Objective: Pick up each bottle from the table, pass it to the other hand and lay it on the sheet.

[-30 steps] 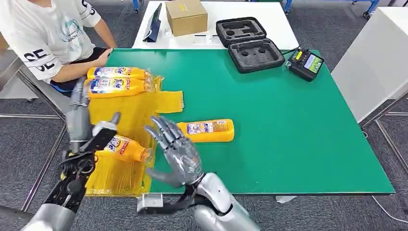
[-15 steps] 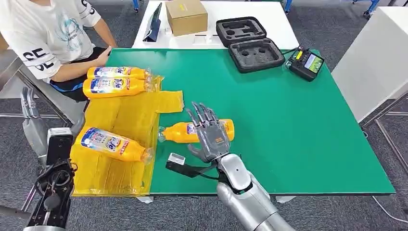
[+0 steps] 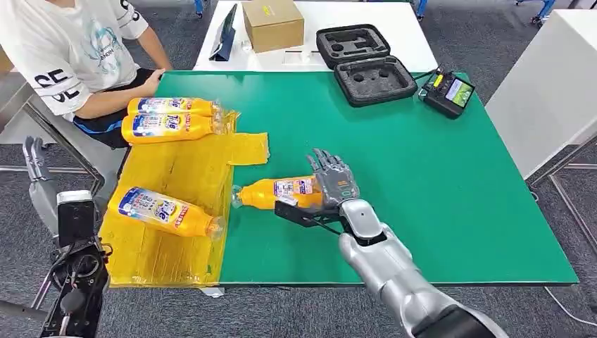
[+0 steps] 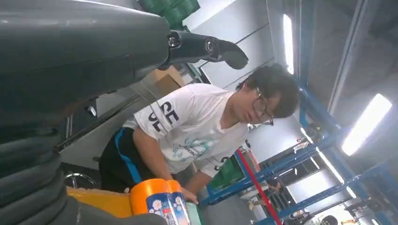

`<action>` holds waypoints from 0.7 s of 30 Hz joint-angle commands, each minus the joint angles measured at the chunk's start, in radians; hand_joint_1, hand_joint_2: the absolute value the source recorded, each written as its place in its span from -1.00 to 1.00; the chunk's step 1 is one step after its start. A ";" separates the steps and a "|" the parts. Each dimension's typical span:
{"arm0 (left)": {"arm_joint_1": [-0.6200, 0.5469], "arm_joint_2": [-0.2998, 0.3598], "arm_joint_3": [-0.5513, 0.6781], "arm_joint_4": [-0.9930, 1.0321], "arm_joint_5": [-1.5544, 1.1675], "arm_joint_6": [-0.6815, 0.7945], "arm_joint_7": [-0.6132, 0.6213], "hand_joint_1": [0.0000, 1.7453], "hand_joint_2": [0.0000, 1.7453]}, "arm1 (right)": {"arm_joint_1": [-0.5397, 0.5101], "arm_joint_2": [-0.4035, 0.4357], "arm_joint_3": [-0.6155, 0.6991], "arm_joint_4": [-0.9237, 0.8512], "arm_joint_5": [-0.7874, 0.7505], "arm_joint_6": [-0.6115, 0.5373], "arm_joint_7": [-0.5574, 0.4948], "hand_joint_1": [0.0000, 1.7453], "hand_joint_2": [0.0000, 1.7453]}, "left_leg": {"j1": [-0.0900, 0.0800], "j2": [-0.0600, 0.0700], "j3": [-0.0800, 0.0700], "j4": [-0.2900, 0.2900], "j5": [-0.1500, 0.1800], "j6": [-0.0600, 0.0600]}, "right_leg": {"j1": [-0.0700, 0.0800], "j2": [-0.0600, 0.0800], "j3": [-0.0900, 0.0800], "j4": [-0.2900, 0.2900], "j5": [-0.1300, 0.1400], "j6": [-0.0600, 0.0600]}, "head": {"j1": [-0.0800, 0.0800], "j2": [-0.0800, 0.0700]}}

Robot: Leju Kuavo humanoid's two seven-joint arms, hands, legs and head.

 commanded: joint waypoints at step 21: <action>-0.113 -0.023 -0.038 0.159 0.035 -0.028 0.003 -1.00 1.00 | -0.138 0.030 -0.122 0.295 -0.193 0.220 -0.229 -1.00 1.00 | 0.000 -0.003 0.003 0.000 -0.001 0.000 | 0.000 -0.002 0.003 0.001 -0.002 -0.001 | 0.000 0.000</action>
